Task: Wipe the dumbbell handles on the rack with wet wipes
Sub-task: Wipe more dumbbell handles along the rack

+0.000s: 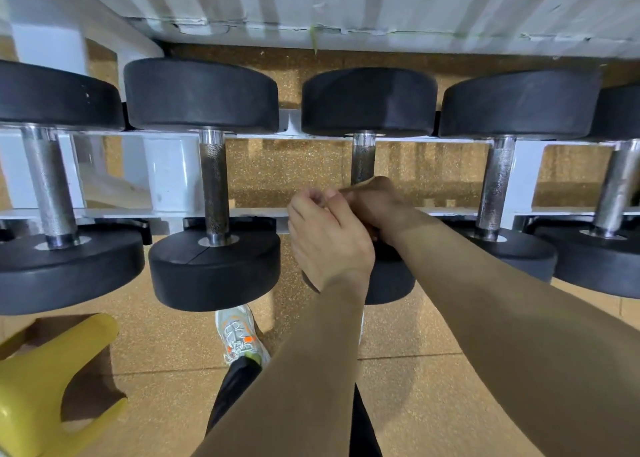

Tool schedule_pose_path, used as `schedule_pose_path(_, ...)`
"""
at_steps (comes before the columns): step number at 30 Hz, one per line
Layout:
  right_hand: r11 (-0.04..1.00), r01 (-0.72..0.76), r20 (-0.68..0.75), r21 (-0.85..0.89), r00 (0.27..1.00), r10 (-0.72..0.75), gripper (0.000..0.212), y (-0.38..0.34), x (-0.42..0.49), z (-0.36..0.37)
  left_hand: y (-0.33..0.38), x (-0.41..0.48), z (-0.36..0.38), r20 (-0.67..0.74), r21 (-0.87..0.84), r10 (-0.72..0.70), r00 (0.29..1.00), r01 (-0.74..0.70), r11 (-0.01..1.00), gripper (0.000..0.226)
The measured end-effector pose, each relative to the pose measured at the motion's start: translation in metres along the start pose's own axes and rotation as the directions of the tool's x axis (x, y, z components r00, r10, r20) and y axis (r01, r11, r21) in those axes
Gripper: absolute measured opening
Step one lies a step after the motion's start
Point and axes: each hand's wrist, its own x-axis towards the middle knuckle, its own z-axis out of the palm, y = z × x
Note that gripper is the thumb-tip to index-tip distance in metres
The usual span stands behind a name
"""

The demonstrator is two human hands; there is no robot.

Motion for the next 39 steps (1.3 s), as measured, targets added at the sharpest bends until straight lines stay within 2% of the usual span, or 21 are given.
schedule_pose_path(2, 0.978, 0.010, -0.048, 0.207, 0.999, 0.000, 0.018, -0.007, 0.007, 0.000, -0.002, 0.000, 0.001, -0.003, 0.004, 0.008, 1.000, -0.008, 1.000, 0.037)
schedule_pose_path(4, 0.938, 0.027, -0.027, 0.346, 0.999, -0.019, 0.024, -0.018, 0.015, -0.005, -0.004, 0.001, 0.002, 0.006, 0.004, 0.013, 1.000, -0.013, 1.000, 0.034)
schedule_pose_path(6, 0.893, 0.021, 0.116, 0.449, 0.990, -0.082, 0.025, -0.025, 0.018, -0.011, -0.005, 0.001, 0.002, 0.011, 0.006, 0.017, 1.000, -0.018, 1.000, 0.034)
schedule_pose_path(9, 0.817, -0.058, 0.349, 0.574, 0.920, -0.180, 0.015, -0.020, 0.025, -0.019, -0.005, -0.001, 0.002, 0.011, 0.020, 0.025, 1.000, -0.025, 0.999, 0.036)
schedule_pose_path(12, 0.821, -0.124, 0.525, 0.558, 0.819, -0.233, 0.023, -0.017, 0.033, -0.023, -0.005, 0.001, 0.003, 0.016, 0.016, 0.025, 1.000, -0.025, 1.000, 0.033)
schedule_pose_path(15, 0.884, -0.111, 0.586, 0.455, 0.785, -0.203, 0.019, -0.018, 0.035, -0.028, -0.003, 0.001, 0.001, 0.019, 0.038, 0.027, 0.999, -0.028, 0.999, 0.034)
schedule_pose_path(18, 0.915, -0.086, 0.457, 0.393, 0.882, -0.113, 0.009, -0.015, 0.022, -0.027, -0.001, 0.000, 0.001, 0.024, 0.051, 0.026, 0.999, -0.027, 0.998, 0.033)
schedule_pose_path(20, 0.947, 0.042, 0.270, 0.317, 0.954, -0.133, 0.007, -0.013, 0.011, -0.018, -0.001, -0.001, 0.001, 0.027, 0.048, 0.026, 0.999, -0.027, 0.998, 0.032)
schedule_pose_path(21, 0.973, 0.122, 0.147, 0.195, 0.977, -0.152, 0.009, -0.010, 0.006, -0.012, -0.001, -0.001, 0.001, 0.028, 0.044, 0.023, 0.999, -0.024, 0.999, 0.033)
schedule_pose_path(22, 0.986, 0.163, 0.017, -0.025, 0.987, -0.163, 0.013, -0.007, 0.002, -0.007, -0.002, -0.001, 0.001, 0.029, 0.036, 0.019, 0.999, -0.020, 0.999, 0.037)
schedule_pose_path(23, 0.950, 0.177, -0.091, -0.257, 0.974, -0.206, 0.021, -0.003, -0.001, -0.001, -0.002, -0.001, 0.001, 0.027, 0.027, 0.017, 0.999, -0.017, 0.999, 0.041)
schedule_pose_path(24, 0.890, 0.183, -0.141, -0.417, 0.955, -0.263, 0.028, -0.001, -0.005, 0.005, -0.002, 0.000, 0.001, 0.025, 0.020, 0.018, 1.000, -0.018, 1.000, 0.044)
schedule_pose_path(25, 0.881, 0.190, -0.174, -0.432, 0.941, -0.289, 0.031, 0.003, -0.004, 0.010, -0.002, 0.000, 0.001, 0.024, 0.017, 0.018, 1.000, -0.018, 1.000, 0.046)
schedule_pose_path(26, 0.924, 0.171, -0.202, -0.342, 0.947, -0.249, 0.029, 0.003, -0.003, 0.013, -0.002, 0.001, 0.002, 0.028, 0.017, 0.018, 0.999, -0.018, 1.000, 0.046)
schedule_pose_path(28, 0.994, 0.097, -0.219, -0.055, 0.970, -0.107, 0.020, -0.003, 0.002, 0.011, -0.003, 0.001, 0.003, 0.037, 0.018, 0.020, 0.999, -0.021, 1.000, 0.046)
schedule_pose_path(30, 0.978, 0.077, -0.071, 0.192, 0.995, -0.065, 0.017, -0.011, 0.005, 0.003, -0.005, 0.001, 0.003, 0.036, 0.014, 0.017, 0.999, -0.017, 1.000, 0.045)
schedule_pose_path(33, 0.892, 0.030, 0.188, 0.450, 0.974, -0.128, 0.013, -0.020, 0.018, -0.011, -0.006, 0.001, 0.004, 0.030, 0.020, 0.030, 0.999, -0.030, 0.999, 0.044)
schedule_pose_path(36, 0.785, -0.101, 0.463, 0.611, 0.851, -0.250, 0.021, -0.019, 0.034, -0.018, -0.007, 0.000, 0.003, 0.026, 0.014, 0.034, 0.999, -0.035, 0.999, 0.049)
schedule_pose_path(39, 0.749, -0.211, 0.630, 0.628, 0.703, -0.330, 0.031, -0.011, 0.040, -0.019, -0.005, 0.000, 0.002, 0.034, 0.010, 0.039, 0.999, -0.040, 0.999, 0.050)
